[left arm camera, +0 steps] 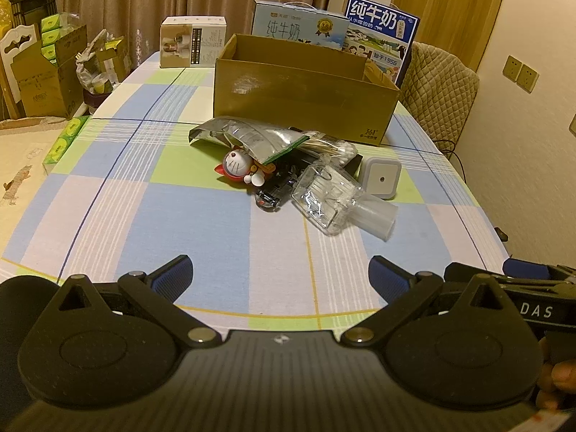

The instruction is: Organize objects

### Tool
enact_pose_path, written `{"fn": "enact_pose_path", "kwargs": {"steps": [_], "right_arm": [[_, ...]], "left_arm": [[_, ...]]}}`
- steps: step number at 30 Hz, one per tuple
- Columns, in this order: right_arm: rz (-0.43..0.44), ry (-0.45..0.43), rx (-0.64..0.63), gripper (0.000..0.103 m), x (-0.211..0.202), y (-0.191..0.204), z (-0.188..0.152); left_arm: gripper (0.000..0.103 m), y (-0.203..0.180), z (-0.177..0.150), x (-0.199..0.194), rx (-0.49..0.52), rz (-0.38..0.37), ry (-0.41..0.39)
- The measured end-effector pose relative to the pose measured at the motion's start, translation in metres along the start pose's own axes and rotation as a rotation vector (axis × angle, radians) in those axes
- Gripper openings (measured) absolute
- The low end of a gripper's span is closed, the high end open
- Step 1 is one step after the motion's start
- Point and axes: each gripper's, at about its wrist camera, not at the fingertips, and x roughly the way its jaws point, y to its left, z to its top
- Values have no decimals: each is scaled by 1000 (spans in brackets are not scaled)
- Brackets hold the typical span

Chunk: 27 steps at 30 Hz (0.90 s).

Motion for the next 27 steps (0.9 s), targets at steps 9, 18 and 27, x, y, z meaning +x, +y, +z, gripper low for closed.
{"fn": "enact_pose_path", "kwargs": {"steps": [9,18,27], "right_arm": [[8,1,-33,101,8,-12,6],[44,0,-222,101,27,-14,30],[119,49,-403,101,71,-16,50]], "left_arm": [[102,-3,6,10,21,-27,24],[102,-8,24,38,142,-96,29],[102,-22,48,85,373,-211,10]]}}
